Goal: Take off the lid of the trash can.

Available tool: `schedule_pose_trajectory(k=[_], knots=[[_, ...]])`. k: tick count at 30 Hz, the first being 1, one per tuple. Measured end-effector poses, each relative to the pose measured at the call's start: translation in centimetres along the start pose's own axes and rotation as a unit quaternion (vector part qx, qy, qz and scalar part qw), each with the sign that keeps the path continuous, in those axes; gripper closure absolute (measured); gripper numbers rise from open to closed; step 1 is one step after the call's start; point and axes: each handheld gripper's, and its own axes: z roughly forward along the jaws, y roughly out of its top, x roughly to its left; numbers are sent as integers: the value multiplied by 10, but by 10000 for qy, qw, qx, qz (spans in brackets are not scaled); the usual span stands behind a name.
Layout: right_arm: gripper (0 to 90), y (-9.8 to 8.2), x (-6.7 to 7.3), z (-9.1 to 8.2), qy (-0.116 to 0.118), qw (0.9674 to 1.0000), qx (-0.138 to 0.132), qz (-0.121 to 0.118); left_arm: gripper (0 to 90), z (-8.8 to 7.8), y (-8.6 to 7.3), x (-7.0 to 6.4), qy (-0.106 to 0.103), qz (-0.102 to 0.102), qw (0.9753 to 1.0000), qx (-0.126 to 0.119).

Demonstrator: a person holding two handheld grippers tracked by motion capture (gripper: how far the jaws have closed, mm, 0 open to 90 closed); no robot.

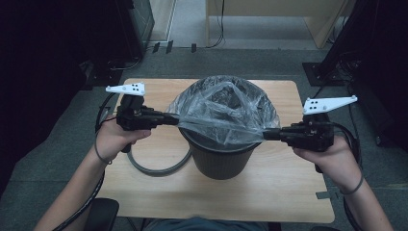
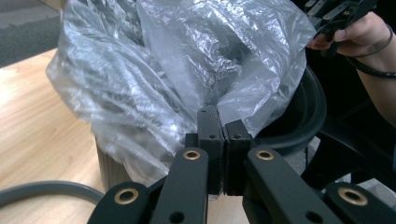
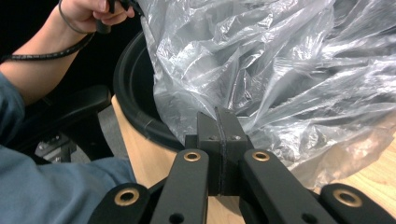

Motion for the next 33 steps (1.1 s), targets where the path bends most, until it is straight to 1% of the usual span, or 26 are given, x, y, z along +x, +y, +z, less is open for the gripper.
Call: schedule_pose_trajectory(k=[1, 2, 4, 5, 6, 9, 12, 14, 15, 16, 17, 18, 19, 20, 21, 25, 26, 27, 28, 29, 30, 31, 32, 33], knots=[[900, -1, 1, 0, 19, 10000, 26, -20, 886, 0, -5, 0, -57, -24, 10000, 27], [900, -1, 1, 0, 19, 10000, 26, -20, 887, 0, -5, 0, -57, -24, 10000, 27], [900, -3, 4, 1, 1, 9998, 152, -100, 887, 0, -7, 0, -86, -40, 9999, 38], [900, -5, 6, 3, -24, 9996, 233, -185, 888, 0, -10, 0, -114, -56, 9999, 51], [900, -5, 6, 3, -24, 9996, 233, -185, 889, 0, -10, 0, -114, -56, 9999, 51], [900, -8, 7, 5, 80, 9994, 309, -150, 891, 1, -14, -2, -162, -34, 9998, 80], [900, -9, 7, 6, 120, 9993, 337, -148, 892, 1, -16, -4, -185, -28, 9998, 73], [900, -11, 8, 8, 174, 9989, 406, -169, 892, 1, -18, -4, -217, -11, 9997, 70], [900, -11, 9, 9, 194, 9987, 439, -189, 892, 1, -20, -4, -280, -55, 9996, 52], [900, -11, 9, 9, 194, 9987, 439, -189, 893, 1, -20, -4, -280, -55, 9996, 52], [900, -13, 10, 12, 197, 9981, 550, -207, 893, 1, -23, -4, -346, -95, 9994, 30], [900, -13, 10, 12, 197, 9981, 550, -207, 894, 1, -23, -4, -346, -95, 9994, 30], [900, -14, 11, 15, 212, 9977, 606, -217, 894, 1, -24, -4, -349, -83, 9993, 42], [900, -15, 12, 16, 274, 9976, 601, -228, 894, 2, -26, -4, -367, -108, 9992, 70], [900, -16, 12, 17, 289, 9975, 595, -240, 894, 3, -30, -3, -422, -162, 9989, 82], [900, -17, 13, 21, 325, 9967, 705, -251, 894, 5, -34, -2, -495, -151, 9986, 71], [900, -17, 13, 21, 325, 9967, 705, -251, 894, 5, -34, -2, -500, -159, 9986, 58], [900, -19, 14, 27, 297, 9955, 815, -375, 894, 5, -35, -3, -504, -116, 9986, 69], [900, -19, 14, 27, 297, 9955, 815, -375, 895, 5, -35, -3, -504, -116, 9986, 69], [900, -19, 15, 32, 267, 9944, 924, -435, 895, 5, -37, -5, -522, -63, 9986, 79], [900, -19, 16, 35, 266, 9940, 958, -457, 895, 5, -38, -6, -496, -29, 9987, 82], [900, -20, 16, 37, 285, 9938, 979, -450, 895, 6, -40, -6, -398, 21, 9990, 222], [900, -20, 16, 37, 285, 9938, 979, -450, 893, 6, -40, -6, -398, 21, 9990, 222], [900, -20, 15, 40, 351, 9936, 985, -437, 893, 8, -41, -7, -364, 60, 9990, 260]])
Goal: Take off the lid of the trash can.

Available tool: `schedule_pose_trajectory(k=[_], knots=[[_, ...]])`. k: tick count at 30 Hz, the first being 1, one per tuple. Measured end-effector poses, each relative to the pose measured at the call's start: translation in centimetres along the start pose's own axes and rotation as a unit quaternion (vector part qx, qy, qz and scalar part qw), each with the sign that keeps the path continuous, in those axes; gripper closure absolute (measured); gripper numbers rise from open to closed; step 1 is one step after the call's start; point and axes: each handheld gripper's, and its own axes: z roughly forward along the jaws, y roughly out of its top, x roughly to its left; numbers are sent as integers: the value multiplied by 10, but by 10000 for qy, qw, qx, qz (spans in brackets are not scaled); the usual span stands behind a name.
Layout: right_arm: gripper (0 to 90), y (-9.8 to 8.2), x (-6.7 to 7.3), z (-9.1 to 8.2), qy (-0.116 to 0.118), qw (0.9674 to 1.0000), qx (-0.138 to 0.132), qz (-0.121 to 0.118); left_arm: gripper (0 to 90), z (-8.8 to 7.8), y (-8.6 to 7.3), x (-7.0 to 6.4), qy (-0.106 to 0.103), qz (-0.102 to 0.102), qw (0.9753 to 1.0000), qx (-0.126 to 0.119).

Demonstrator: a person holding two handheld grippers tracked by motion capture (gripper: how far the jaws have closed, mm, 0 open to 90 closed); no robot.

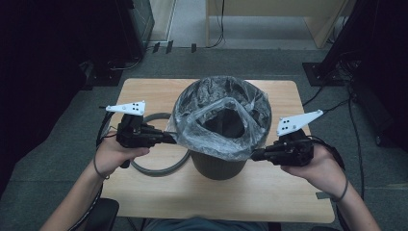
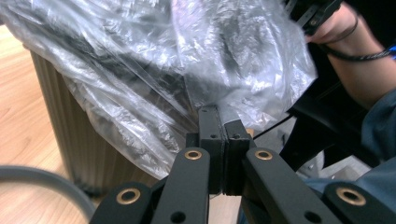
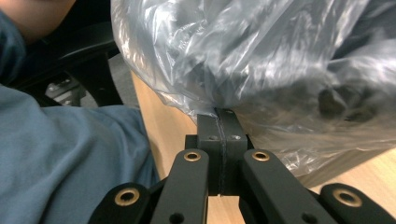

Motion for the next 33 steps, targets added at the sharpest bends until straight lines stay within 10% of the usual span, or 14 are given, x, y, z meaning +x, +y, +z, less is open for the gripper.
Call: schedule_pose_trajectory(k=[17, 28, 33], knots=[[871, -14, -16, 11, -222, 9997, 138, 3, 844, 15, -15, 24, 199, -407, 9989, 154], [670, -23, -14, -27, -241, 9985, -453, 206, 648, -22, -8, 11, -28, -157, 9996, -215], [657, -26, -18, -43, -561, 9953, -726, 322, 596, -32, -9, 12, 208, -110, 9993, -282]])
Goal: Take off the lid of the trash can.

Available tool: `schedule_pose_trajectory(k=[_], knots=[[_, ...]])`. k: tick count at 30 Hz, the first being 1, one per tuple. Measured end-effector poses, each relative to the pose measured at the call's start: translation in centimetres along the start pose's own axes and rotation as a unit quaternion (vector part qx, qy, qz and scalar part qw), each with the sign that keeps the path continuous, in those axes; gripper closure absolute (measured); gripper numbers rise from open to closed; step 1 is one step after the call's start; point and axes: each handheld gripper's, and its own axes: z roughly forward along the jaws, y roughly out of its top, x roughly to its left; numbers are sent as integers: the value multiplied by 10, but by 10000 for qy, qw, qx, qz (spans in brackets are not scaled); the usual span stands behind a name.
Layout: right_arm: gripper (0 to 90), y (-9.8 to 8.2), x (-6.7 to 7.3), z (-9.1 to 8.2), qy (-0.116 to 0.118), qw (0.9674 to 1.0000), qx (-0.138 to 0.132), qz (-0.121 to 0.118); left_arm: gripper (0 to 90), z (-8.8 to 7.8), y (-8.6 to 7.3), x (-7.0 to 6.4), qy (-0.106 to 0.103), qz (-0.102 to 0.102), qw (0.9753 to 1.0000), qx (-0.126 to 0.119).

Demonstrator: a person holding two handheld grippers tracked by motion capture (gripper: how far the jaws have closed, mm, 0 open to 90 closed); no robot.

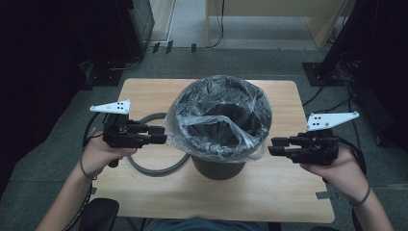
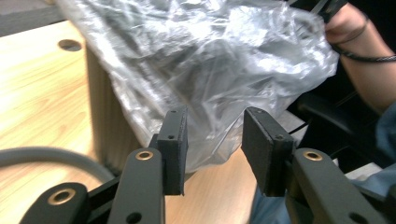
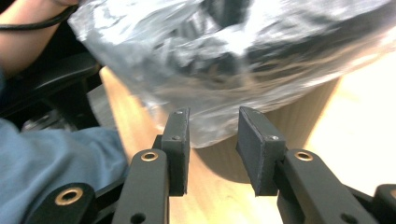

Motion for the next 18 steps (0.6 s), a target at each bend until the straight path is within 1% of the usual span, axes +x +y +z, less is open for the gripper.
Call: schedule_pose_trajectory(k=[4, 6, 8, 11, 12, 13, 15, 18], knots=[[650, 1, -4, -3, -112, 9999, -123, 26, 579, -8, 2, 4, 60, -17, 9998, -177], [637, 2, -5, -2, -143, 9997, -173, 22, 576, -9, 5, 7, 151, -31, 9997, -182], [617, 6, -7, -1, -187, 9996, -220, -3, 562, -7, 10, 13, 299, -73, 9994, -135], [564, 12, -8, -1, -233, 9991, -367, -26, 509, 1, 13, 21, 411, -127, 9990, -117], [548, 14, -8, -1, -250, 9986, -457, -11, 491, 3, 13, 23, 425, -151, 9989, -97], [545, 15, -8, 0, -236, 9985, -491, -8, 490, 7, 13, 25, 392, -195, 9990, -80], [519, 17, -8, 2, -237, 9982, -548, -61, 481, 14, 11, 26, 351, -183, 9992, -31], [505, 18, -7, 5, -263, 9983, -505, -115, 481, 24, 11, 27, 255, -197, 9995, 45]])
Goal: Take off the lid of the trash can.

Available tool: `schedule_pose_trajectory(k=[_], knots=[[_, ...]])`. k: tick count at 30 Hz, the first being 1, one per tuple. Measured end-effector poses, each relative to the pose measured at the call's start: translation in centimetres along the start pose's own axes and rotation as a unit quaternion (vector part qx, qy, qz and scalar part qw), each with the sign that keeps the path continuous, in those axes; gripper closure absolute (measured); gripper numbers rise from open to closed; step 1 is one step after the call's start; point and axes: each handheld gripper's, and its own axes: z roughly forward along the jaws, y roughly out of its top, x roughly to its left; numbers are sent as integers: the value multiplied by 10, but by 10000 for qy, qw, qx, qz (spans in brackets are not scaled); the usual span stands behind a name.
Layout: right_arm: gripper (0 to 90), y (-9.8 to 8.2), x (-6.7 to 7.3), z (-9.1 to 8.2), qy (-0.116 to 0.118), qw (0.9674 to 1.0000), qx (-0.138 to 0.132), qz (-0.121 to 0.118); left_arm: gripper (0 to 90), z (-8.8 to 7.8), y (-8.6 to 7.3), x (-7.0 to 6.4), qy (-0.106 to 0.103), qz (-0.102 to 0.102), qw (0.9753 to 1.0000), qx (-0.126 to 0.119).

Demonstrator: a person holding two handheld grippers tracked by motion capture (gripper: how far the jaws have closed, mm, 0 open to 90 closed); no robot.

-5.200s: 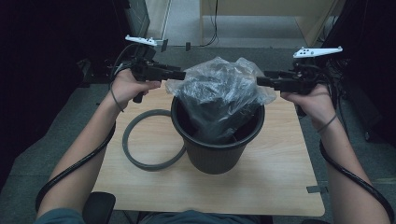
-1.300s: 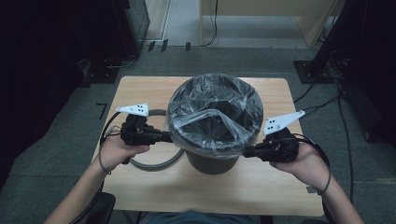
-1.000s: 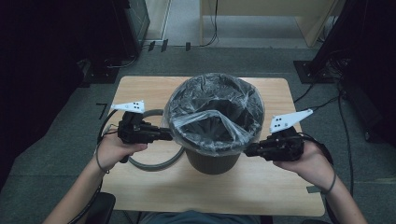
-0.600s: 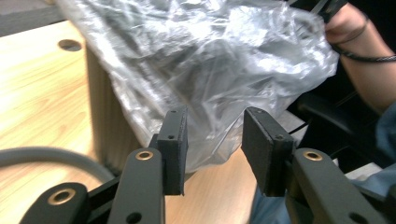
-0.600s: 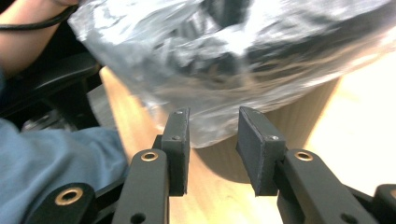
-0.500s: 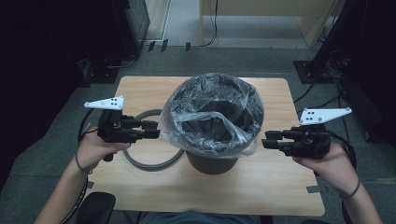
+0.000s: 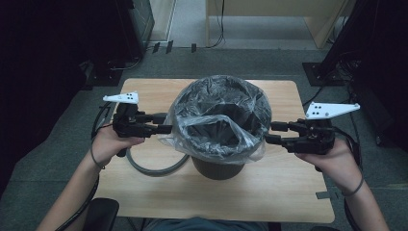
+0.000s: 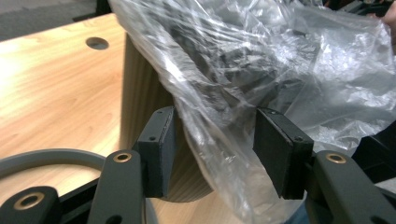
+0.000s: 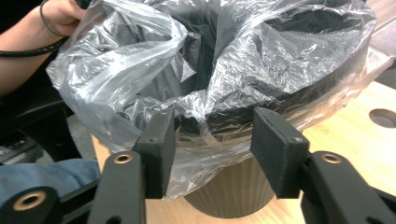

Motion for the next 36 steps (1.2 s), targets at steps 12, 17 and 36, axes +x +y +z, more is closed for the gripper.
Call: schedule_pose_trajectory(k=[12, 17, 36], knots=[[584, -7, 0, 1, 49, 9999, 72, 70, 667, 23, -3, -7, -103, 17, 9997, 238], [716, -8, 1, 1, -75, 9999, 94, 123, 804, 24, -4, -9, -84, 5, 9997, 210], [774, -15, -6, -3, -265, 9994, 149, 133, 737, 17, -12, 1, 46, -60, 9998, 170]])
